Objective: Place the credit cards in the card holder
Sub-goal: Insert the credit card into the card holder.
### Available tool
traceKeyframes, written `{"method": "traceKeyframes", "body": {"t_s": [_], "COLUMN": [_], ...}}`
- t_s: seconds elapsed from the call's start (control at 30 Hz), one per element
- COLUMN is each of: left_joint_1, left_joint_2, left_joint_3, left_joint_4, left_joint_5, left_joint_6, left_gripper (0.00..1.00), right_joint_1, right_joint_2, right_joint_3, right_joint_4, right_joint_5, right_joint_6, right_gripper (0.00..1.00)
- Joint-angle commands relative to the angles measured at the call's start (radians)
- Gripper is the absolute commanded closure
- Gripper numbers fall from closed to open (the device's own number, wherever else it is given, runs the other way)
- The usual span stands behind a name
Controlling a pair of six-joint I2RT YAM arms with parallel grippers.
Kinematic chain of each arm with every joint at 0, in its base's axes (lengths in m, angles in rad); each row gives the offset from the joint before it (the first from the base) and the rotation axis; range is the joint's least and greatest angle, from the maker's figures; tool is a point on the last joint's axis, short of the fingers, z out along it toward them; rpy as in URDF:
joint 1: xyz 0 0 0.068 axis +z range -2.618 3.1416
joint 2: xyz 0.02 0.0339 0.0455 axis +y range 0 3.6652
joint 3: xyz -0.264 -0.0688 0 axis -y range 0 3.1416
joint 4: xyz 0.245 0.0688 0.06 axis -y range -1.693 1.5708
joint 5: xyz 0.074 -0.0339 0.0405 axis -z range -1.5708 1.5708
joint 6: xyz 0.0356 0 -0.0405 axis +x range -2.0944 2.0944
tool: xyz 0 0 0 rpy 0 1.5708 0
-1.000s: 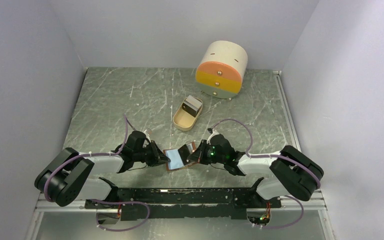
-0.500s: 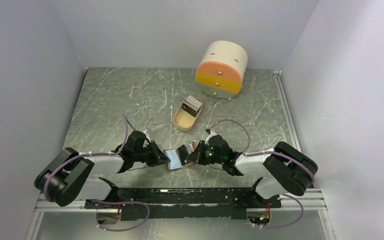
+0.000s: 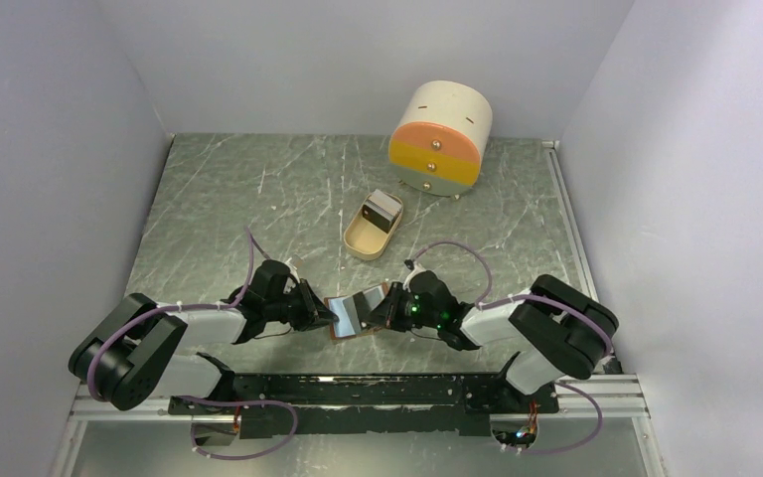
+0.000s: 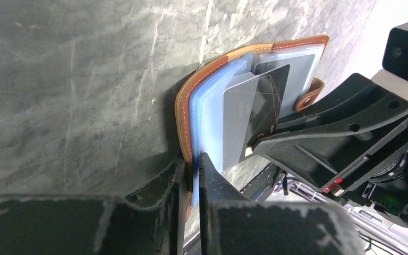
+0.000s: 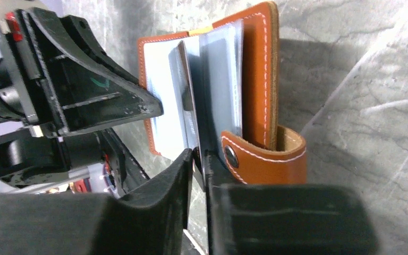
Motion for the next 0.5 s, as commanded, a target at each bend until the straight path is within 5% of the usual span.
{"method": "traceKeyframes", "body": {"t_s": [0.0, 0.2, 0.47], "left_joint_1": [-0.003, -0.002, -0.003], "left_joint_2": [-0.008, -0.006, 0.001], "left_joint_3": [0.001, 0.006, 0.004], "left_joint_4": [-0.003, -0.005, 0.000], "left_joint_5": [0.008, 0.009, 0.012], "left_joint_6": [0.018, 0.021, 0.019], "left_gripper": [0.85, 0.85, 0.86], "right_joint_1": [0.023, 0.024, 0.023], "right_joint_2": [-0.004, -0.096, -0.125], "right_joint_3": [0.027, 0.103, 0.150], "right_joint_4": [-0.115, -0.397, -0.498], "right_joint_5": [0.030, 0.151, 0.188], "right_joint_6": [-0.018, -0.116, -0.187], "right_gripper": [0.78, 0.59, 0.57]}}
